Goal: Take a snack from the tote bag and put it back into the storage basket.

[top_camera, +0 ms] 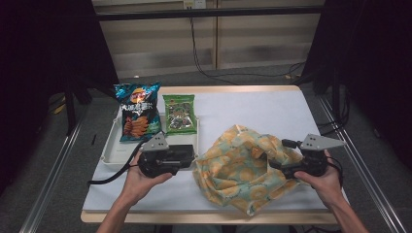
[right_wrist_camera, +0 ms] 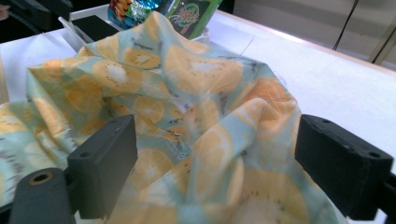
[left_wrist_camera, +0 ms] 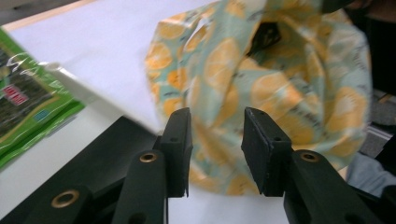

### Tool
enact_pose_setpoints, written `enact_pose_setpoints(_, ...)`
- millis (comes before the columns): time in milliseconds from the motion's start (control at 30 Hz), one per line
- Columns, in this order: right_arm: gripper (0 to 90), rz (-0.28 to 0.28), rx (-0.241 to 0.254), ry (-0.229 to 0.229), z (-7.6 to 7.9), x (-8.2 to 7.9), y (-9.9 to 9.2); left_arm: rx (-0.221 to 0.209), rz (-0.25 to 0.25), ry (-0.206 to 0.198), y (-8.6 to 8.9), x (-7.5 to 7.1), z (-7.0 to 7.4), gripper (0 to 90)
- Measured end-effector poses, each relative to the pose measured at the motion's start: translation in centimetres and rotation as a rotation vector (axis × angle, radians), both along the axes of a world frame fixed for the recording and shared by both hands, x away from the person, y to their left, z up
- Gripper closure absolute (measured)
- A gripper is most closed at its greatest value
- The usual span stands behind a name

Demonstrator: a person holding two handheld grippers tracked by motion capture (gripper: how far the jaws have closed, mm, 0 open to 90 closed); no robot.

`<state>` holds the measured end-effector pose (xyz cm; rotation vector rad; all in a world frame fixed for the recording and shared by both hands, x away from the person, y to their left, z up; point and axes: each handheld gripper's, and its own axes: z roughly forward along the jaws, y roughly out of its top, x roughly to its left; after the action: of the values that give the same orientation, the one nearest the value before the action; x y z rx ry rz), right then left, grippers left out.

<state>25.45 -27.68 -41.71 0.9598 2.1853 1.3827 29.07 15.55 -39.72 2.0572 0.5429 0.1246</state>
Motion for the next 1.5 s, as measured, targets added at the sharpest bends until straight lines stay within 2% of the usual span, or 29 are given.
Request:
enact_pose_setpoints(67, 13.1, -0.004, -0.014, 0.011, -0.4, 0.6, 0.2, 0.023, -0.003, 0.0, -0.6, -0.2, -0.1, 61.2)
enact_pose_setpoints(133, 15.1, -0.008, -0.028, 0.026, -0.8, 1.2, 0.3, 0.017, -0.026, 0.004, -1.3, -0.5, -0.2, 59.8)
enact_pose_setpoints(233, 24.0, -0.009, -0.041, 0.041, -1.0, 2.0, 0.3, 0.012, -0.046, 0.003, -2.4, -1.0, -0.1, 58.3)
enact_pose_setpoints(333, 35.7, -0.022, -0.056, 0.057, -1.1, 2.5, 0.1, -0.018, -0.073, 0.009, -3.4, -1.3, 0.0, 58.4)
enact_pose_setpoints(400, 43.0, -0.022, -0.059, 0.071, -1.5, 3.0, -0.1, -0.017, -0.084, -0.002, -4.2, -1.4, -0.1, 58.4)
enact_pose_setpoints(467, 52.6, -0.039, -0.07, 0.075, -1.8, 3.3, -0.3, -0.029, -0.098, 0.015, -5.1, -1.1, -0.4, 59.9)
enact_pose_setpoints(500, 57.8, -0.032, -0.058, 0.084, -1.9, 3.4, -0.4, -0.035, -0.094, 0.017, -5.4, -1.1, -0.6, 61.6)
enact_pose_setpoints(633, 78.5, -0.04, -0.042, 0.101, -2.1, 3.8, -1.1, -0.023, -0.112, 0.011, -6.6, -1.1, -1.0, 62.9)
enact_pose_setpoints(667, 81.6, -0.044, -0.043, 0.103, -2.1, 3.9, -1.1, -0.019, -0.118, -0.009, -7.1, -1.0, -1.1, 63.1)
enact_pose_setpoints(733, 86.6, -0.054, -0.045, 0.104, -2.1, 4.2, -1.3, -0.021, -0.11, -0.008, -7.4, -0.7, -1.2, 63.0)
enact_pose_setpoints(767, 87.5, -0.067, -0.045, 0.098, -2.1, 4.3, -1.4, -0.028, -0.11, -0.002, -7.6, -0.6, -1.4, 63.0)
enact_pose_setpoints(867, 88.3, -0.094, -0.052, 0.095, -2.2, 4.5, -1.8, 0.003, -0.124, 0.003, -8.0, -0.6, -2.1, 63.1)
enact_pose_setpoints(933, 85.8, -0.101, -0.033, 0.099, -2.3, 4.4, -2.2, 0.021, -0.126, 0.004, -8.1, -0.8, -2.6, 63.1)
enact_pose_setpoints(967, 79.2, -0.096, -0.028, 0.107, -2.4, 4.4, -2.2, 0.021, -0.137, 0.012, -8.2, -0.8, -2.7, 62.9)
enact_pose_setpoints(1000, 76.8, -0.075, -0.025, 0.117, -2.5, 4.3, -2.2, 0.02, -0.139, 0.01, -8.2, -0.8, -2.8, 62.5)
enact_pose_setpoints(1067, 68.9, -0.057, -0.032, 0.111, -2.2, 3.7, -1.9, 0.029, -0.139, 0.01, -8.3, -0.7, -2.9, 62.2)
enact_pose_setpoints(1100, 58.0, -0.04, -0.026, 0.102, -1.9, 3.3, -1.7, 0.031, -0.133, 0.009, -8.3, -0.7, -3.0, 61.9)
enact_pose_setpoints(1133, 55.1, -0.035, -0.022, 0.093, -1.5, 3.0, -1.5, 0.023, -0.127, 0.005, -8.4, -0.6, -3.1, 62.0)
enact_pose_setpoints(1267, 45.7, -0.002, -0.004, 0.036, 0.6, 1.6, -0.8, 0.044, -0.13, 0.007, -8.4, -0.7, -3.3, 61.8)
enact_pose_setpoints(1367, 42.6, 0.004, 0.016, 0.001, 2.1, 0.9, -0.6, 0.033, -0.129, 0.007, -8.5, -0.5, -3.4, 61.8)
enact_pose_setpoints(1467, 47.4, 0.026, 0.04, -0.03, 3.5, 0.4, -0.2, 0.038, -0.115, 0.007, -8.5, -0.1, -3.3, 61.7)
enact_pose_setpoints(1500, 52.2, 0.051, 0.059, -0.035, 4.0, 0.2, 0.0, 0.034, -0.11, 0.009, -8.5, 0.0, -3.4, 61.6)
